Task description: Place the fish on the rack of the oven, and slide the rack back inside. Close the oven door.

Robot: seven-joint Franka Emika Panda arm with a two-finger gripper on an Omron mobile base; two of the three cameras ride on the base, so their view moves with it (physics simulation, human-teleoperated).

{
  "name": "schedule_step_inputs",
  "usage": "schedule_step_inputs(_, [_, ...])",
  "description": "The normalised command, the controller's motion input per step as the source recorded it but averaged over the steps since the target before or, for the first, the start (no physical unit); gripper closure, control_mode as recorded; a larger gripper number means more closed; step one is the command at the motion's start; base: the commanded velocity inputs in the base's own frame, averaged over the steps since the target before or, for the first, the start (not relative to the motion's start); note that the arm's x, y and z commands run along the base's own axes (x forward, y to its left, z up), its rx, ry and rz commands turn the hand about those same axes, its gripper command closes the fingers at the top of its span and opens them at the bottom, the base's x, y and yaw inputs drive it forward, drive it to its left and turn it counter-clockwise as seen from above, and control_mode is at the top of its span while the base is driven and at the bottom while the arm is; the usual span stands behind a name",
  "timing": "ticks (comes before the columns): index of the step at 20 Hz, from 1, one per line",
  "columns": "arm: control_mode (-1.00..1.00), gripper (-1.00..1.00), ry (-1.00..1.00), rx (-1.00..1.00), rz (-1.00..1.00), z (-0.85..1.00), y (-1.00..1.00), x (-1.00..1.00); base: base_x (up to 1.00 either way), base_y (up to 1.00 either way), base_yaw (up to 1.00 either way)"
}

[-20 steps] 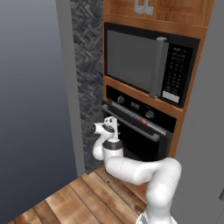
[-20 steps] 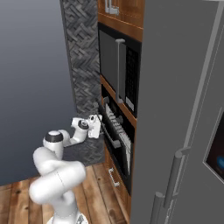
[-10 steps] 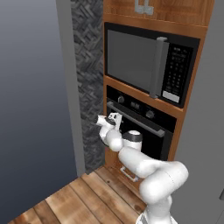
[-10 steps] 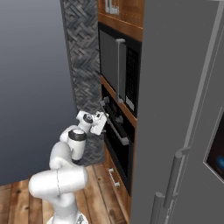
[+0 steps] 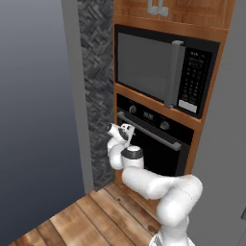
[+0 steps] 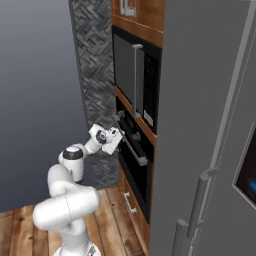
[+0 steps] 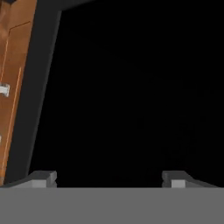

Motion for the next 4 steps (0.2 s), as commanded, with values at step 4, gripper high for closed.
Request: schedule_step_inputs(4, [-1.0, -1.0, 0.0, 0.0, 0.0, 0.0, -0.01, 0.0, 0.0, 0.0, 0.0])
